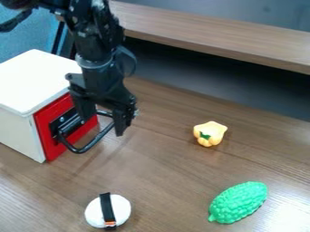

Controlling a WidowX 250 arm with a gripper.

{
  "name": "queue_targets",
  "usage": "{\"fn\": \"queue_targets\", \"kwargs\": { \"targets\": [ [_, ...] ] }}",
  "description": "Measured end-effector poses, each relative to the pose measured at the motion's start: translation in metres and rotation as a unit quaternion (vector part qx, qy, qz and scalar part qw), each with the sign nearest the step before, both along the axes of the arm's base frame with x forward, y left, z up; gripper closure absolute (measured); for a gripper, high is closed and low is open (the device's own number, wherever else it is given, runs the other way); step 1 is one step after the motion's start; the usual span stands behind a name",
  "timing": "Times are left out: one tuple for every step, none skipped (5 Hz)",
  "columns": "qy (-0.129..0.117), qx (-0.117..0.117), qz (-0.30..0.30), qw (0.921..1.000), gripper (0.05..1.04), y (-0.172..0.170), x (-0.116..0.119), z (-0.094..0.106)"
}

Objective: Open the drawer

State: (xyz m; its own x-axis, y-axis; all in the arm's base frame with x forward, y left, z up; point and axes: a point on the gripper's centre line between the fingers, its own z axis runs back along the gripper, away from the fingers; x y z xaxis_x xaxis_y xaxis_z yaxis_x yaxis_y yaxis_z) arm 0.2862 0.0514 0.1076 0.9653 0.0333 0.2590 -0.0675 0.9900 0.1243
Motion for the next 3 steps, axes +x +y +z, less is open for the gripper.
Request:
{"fn": "queue_targets", "kwargs": {
  "targets": [
    [0.015, 0.012, -0.005, 0.9998, 0.085, 0.006, 0.001, -0.013],
    [0.026, 0.014, 0.004, 0.9996, 0.085, 0.015, 0.001, -0.024],
    [0.041, 0.016, 0.005, 0.999, 0.085, 0.02, -0.001, -0.037]
  ]
}}
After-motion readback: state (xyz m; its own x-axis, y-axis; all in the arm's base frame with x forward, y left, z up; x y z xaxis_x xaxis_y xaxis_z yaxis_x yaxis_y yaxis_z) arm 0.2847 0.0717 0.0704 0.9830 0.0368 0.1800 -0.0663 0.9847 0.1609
